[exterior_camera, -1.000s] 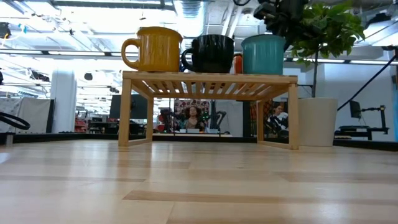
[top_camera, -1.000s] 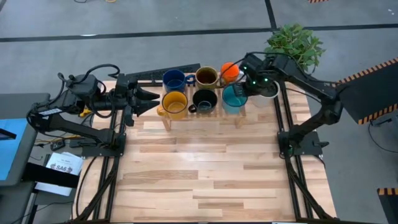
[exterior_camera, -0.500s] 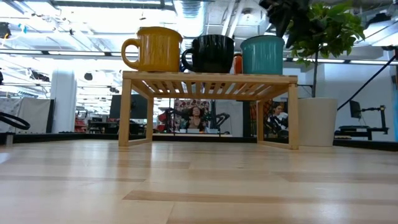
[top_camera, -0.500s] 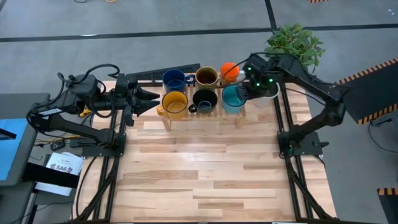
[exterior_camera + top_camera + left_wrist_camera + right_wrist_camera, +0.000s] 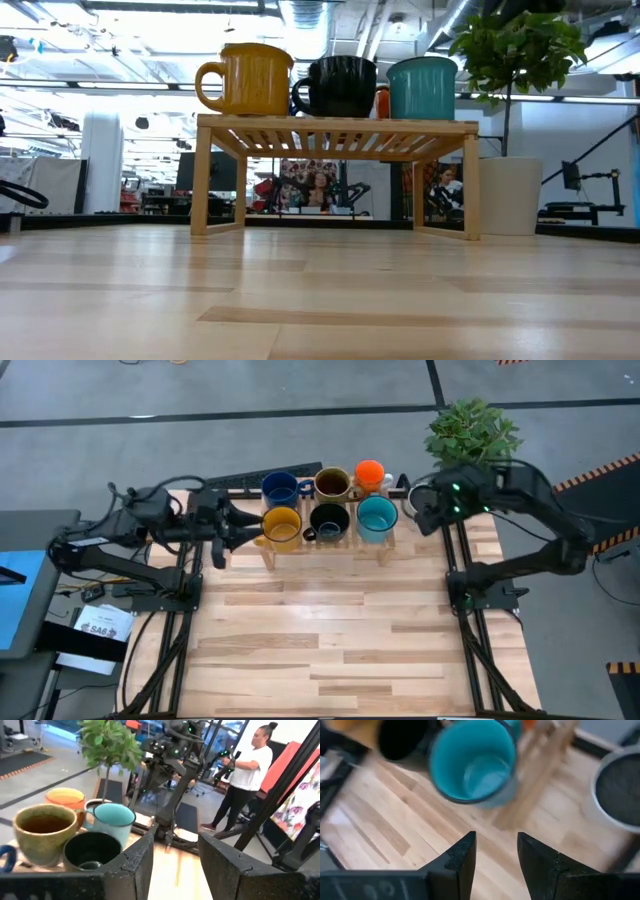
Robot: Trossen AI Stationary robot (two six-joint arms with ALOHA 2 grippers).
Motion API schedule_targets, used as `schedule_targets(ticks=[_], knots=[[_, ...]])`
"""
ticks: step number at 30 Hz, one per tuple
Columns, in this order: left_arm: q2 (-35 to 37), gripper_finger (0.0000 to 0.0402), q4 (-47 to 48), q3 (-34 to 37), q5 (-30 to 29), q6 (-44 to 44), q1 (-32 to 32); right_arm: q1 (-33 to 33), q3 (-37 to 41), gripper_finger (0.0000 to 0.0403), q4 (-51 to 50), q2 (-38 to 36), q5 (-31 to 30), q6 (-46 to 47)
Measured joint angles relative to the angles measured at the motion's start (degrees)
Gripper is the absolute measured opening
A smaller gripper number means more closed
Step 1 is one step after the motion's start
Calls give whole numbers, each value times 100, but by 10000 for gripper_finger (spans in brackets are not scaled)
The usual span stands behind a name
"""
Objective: Place coffee mugs
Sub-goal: Return to Home Position
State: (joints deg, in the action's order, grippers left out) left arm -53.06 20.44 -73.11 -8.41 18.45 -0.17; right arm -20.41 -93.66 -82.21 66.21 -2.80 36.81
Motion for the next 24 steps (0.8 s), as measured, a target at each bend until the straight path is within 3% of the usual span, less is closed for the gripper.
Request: schedule_targets(ticks=[8,14,18,22,24], knots=[[393,139,-1994,1547,16,-196,-259,1451,1476,153,2067,-1149,-725,253],[626,128,-2250,1883,-89,-456,-236,1949,2204,85,3615,-1446,-1128,-25],[854,83,-2059,2184,-81,-757,-242,1968,2300,18,4228,-1354,-1130,-313],[1343,15,-2452,3002,-60,-494,-242,1968,2303,22,4626,-1224,-1096,-447],[1631,7,-2995,3486,-15,-302,-247,1968,2303,20,4679,-1200,-1078,-614]])
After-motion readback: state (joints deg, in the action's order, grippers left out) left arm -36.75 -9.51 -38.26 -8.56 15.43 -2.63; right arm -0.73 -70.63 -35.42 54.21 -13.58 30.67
